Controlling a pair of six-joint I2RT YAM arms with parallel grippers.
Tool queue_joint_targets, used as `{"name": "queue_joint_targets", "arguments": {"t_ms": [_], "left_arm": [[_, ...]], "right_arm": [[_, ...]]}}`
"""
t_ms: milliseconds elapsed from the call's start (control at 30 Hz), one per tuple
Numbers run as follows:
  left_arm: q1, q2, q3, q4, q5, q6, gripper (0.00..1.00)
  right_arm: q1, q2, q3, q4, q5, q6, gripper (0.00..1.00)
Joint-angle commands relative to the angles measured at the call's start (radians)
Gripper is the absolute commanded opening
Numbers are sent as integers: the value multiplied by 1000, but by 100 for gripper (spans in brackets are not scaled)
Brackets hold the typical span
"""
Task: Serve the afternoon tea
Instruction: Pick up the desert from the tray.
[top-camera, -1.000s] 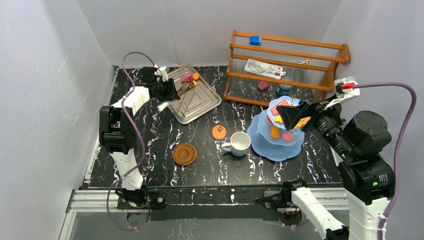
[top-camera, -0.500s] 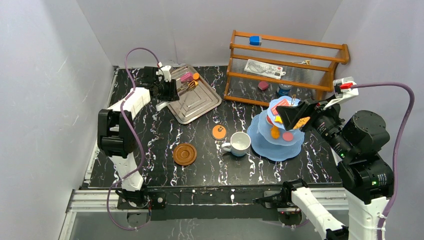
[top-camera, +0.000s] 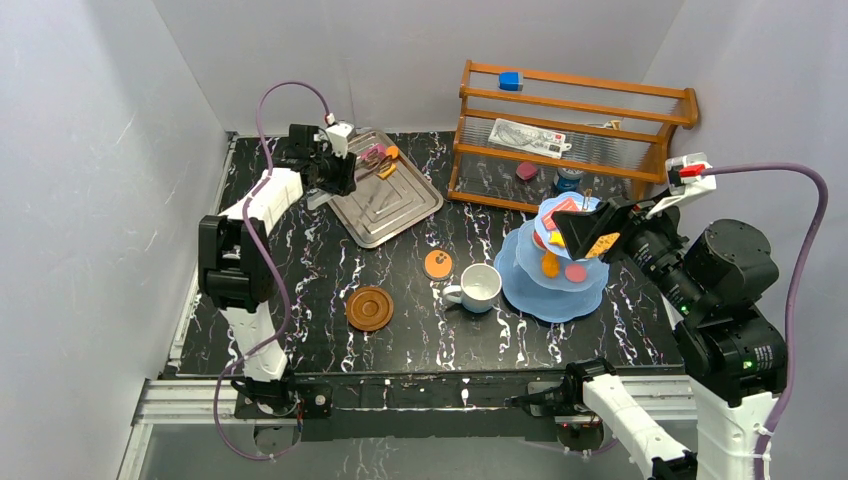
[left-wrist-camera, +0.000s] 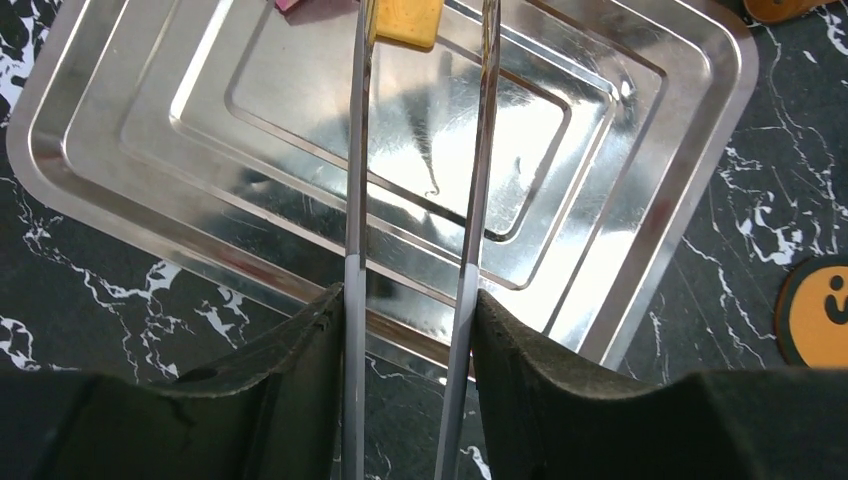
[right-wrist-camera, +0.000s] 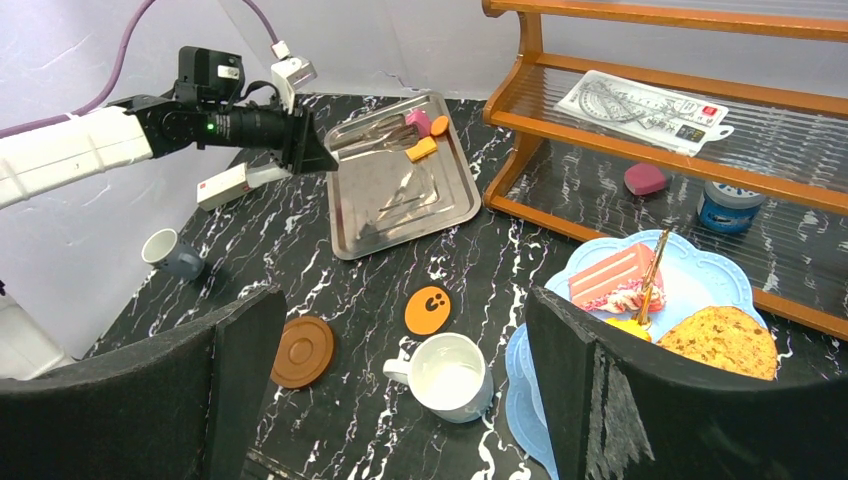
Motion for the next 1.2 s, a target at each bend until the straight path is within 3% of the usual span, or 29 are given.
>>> {"name": "queue_joint_targets", "arguments": {"t_ms": [0,767,1167], "left_arm": [[-8,30,66,8,-18,57,43],[-49,141,146,-27,-79,67,45],[-82,100,130,-63,-175,79,30]], "right_arm": [[-1,20,28,43,10,-1,99],[-1,41,46,47,16,-23,99],[-1,31,49,45,18,-24,99]]}}
